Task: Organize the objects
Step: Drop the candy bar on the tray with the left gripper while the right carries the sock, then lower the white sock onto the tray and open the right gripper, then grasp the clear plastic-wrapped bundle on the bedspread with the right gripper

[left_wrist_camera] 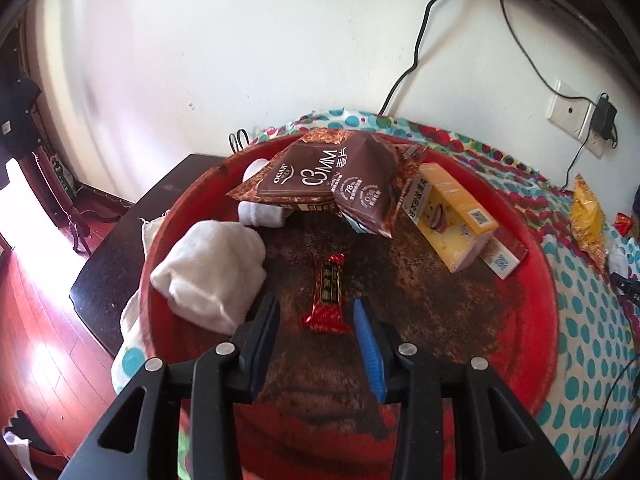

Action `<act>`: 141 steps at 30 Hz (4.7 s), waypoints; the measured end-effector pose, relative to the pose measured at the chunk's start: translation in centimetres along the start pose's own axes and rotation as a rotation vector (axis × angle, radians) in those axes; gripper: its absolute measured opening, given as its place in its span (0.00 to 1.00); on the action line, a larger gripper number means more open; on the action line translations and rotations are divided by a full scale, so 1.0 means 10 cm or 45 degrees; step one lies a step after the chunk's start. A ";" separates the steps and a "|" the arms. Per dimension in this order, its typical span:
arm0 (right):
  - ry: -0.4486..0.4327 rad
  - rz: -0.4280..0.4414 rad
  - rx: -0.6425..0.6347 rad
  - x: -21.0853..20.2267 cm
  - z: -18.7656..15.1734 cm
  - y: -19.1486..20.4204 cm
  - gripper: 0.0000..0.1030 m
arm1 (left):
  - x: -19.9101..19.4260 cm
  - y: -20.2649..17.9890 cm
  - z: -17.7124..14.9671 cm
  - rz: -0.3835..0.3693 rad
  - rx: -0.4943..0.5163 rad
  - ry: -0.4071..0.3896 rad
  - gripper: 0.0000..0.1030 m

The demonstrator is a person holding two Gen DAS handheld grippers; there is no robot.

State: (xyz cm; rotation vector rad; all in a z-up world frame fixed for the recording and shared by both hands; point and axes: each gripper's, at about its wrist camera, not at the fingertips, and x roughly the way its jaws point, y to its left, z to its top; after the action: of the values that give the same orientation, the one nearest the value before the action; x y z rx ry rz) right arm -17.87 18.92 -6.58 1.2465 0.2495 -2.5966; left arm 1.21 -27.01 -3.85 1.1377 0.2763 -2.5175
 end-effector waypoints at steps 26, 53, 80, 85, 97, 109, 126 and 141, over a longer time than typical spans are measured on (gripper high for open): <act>-0.002 -0.110 -0.028 0.00 0.03 0.09 0.29 | -0.38 -0.29 -0.33 -0.112 0.194 -0.192 0.44; -0.087 0.301 -0.168 -0.67 0.18 1.75 0.29 | -0.26 -0.08 -0.31 -0.138 0.068 -0.119 0.45; 0.070 0.522 -0.613 -0.33 0.18 3.88 0.29 | -0.18 0.27 -0.25 -0.112 -0.091 -0.094 0.45; 0.074 0.521 -0.607 -0.27 0.22 3.94 0.29 | -0.19 0.29 -0.26 -0.119 -0.096 -0.093 0.45; 0.030 0.591 -0.543 -0.44 0.21 3.80 0.39 | -0.15 0.21 -0.28 -0.103 -0.049 -0.081 0.45; -0.115 0.514 -0.312 -0.82 0.15 2.63 0.47 | -0.14 0.08 -0.32 -0.087 0.010 -0.085 0.45; -0.083 -0.037 0.037 -0.20 0.27 0.12 0.49 | -0.19 -0.09 -0.35 -0.084 0.088 -0.139 0.45; -0.031 0.027 -0.098 0.38 0.43 0.03 0.49 | -0.36 -0.64 -0.38 -0.217 0.321 -0.207 0.46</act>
State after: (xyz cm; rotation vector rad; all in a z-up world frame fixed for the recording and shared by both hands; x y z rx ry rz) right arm -23.27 16.96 -6.86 1.1840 0.3265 -2.5572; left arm 3.43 -19.06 -3.40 1.0262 0.0124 -2.8402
